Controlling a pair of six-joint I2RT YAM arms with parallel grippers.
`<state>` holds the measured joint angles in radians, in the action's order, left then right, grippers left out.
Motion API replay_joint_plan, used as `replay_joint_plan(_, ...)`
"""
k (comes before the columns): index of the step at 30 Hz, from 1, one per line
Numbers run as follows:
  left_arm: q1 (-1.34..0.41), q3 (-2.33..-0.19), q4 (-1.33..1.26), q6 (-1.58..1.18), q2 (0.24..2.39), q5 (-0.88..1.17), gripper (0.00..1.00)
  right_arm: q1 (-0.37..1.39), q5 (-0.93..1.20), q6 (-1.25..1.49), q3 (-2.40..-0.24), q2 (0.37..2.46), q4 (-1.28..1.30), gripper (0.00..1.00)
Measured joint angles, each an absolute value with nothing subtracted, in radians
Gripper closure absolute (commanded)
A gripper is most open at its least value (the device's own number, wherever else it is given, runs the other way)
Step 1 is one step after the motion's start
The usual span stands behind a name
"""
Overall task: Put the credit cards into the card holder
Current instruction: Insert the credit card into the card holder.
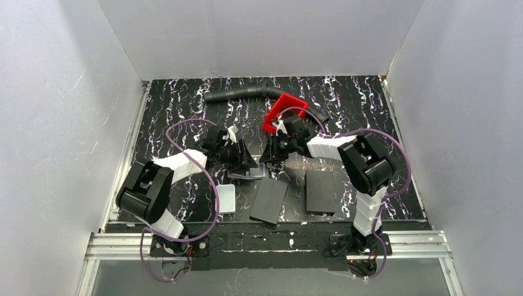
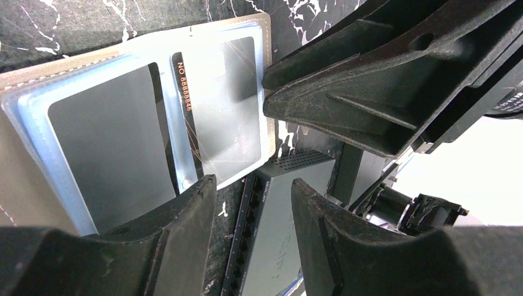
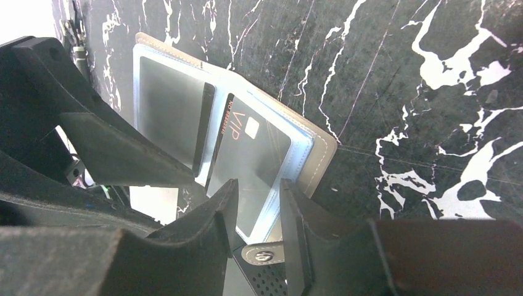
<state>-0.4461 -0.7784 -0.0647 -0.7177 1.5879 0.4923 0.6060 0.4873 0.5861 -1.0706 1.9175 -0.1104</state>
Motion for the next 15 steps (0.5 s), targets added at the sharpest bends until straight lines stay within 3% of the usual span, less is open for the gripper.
replay_joint_plan(15, -0.445, -0.781, -0.071, -0.717, 1.66, 0.508, 0.55, 0.606, 0.5, 0.615, -1.071, 1.927, -0.137, 0.6)
